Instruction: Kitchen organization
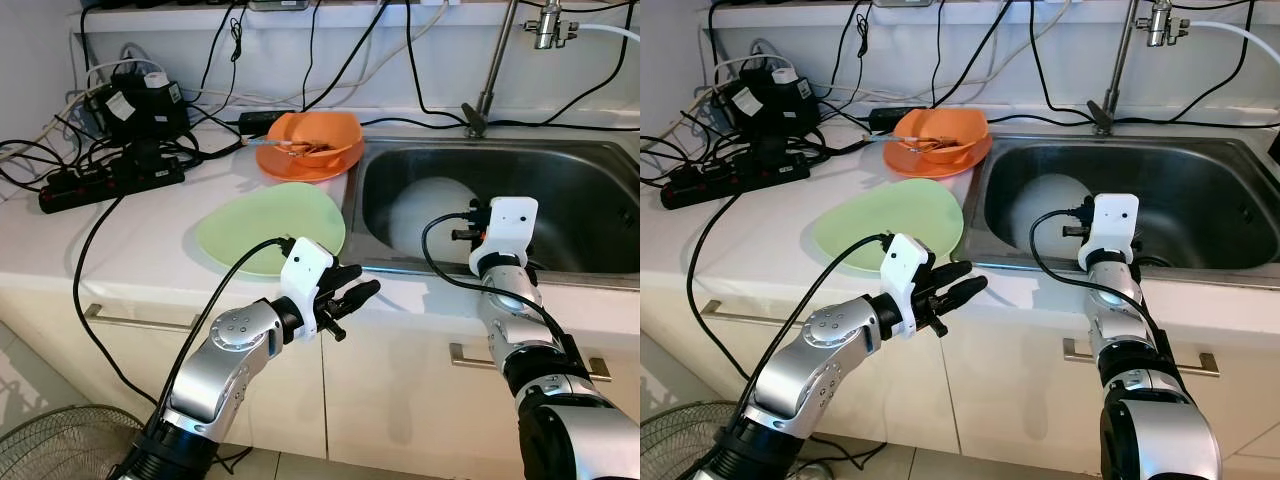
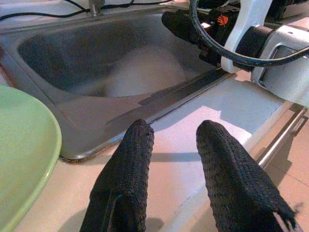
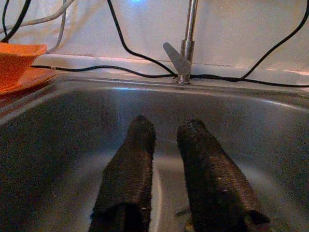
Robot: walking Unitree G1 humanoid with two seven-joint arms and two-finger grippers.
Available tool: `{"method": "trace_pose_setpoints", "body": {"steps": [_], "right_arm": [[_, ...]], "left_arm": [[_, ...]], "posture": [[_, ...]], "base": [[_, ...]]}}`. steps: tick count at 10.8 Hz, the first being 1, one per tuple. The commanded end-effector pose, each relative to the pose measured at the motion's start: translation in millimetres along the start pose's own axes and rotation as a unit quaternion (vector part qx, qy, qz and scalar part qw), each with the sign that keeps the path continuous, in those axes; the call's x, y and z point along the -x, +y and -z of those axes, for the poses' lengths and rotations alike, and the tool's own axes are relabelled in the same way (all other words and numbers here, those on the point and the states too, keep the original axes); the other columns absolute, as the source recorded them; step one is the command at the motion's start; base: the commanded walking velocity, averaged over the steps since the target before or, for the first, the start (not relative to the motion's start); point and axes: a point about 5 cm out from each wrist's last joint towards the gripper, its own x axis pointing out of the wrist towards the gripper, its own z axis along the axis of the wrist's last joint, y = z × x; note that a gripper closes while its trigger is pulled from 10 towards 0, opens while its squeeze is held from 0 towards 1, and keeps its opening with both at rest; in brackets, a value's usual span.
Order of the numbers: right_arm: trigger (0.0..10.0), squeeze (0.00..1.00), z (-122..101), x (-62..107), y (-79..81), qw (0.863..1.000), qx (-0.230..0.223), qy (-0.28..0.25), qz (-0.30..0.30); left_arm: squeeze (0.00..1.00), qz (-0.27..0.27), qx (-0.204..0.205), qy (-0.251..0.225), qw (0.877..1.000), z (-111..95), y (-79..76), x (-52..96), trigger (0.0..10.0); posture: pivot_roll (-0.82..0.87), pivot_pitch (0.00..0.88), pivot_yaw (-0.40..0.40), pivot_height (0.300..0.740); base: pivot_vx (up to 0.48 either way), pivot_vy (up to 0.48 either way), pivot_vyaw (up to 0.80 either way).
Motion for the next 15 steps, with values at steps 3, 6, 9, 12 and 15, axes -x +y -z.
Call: {"method": "trace_pose_setpoints", "body": {"steps": [3, 6, 9, 12, 15], "right_arm": [[10.0, 1.00, 10.9, 5.0, 9.9, 1.000, -0.002, 0.021, -0.016], [10.0, 0.00, 11.5, 5.7, 11.8, 1.000, -0.003, 0.020, -0.018], [10.0, 0.00, -5.9, -0.5, 9.7, 0.999, -0.028, -0.026, -0.003], [10.0, 0.00, -33.1, -6.5, 11.0, 0.994, -0.054, -0.094, -0.002], [10.0, 0.00, -36.6, -3.9, 12.7, 0.991, -0.068, -0.113, -0.003]], "left_arm": [[0.00, 0.003, -0.012, 0.005, 1.000, -1.7, -1.0, 2.1, 10.0], [0.00, 0.003, -0.012, 0.006, 1.000, -0.9, -1.0, 1.6, 10.0], [0.00, -0.017, -0.012, -0.008, 1.000, -3.6, 3.6, 0.5, 10.0], [0.00, -0.089, -0.043, -0.051, 0.994, -4.1, 17.4, -3.6, 10.0], [0.00, -0.096, -0.027, -0.069, 0.993, 3.6, 16.3, -3.4, 10.0]], "posture": [[0.06, 0.000, 0.081, 0.740], [0.06, 0.003, 0.083, 0.740], [0.06, 0.005, 0.085, 0.740], [0.05, 0.005, 0.086, 0.740], [0.05, 0.007, 0.083, 0.740]], "base": [[0.000, 0.000, 0.00], [0.000, 0.000, 0.00], [0.000, 0.000, 0.00], [0.000, 0.000, 0.00], [0.000, 0.000, 0.00]]}}
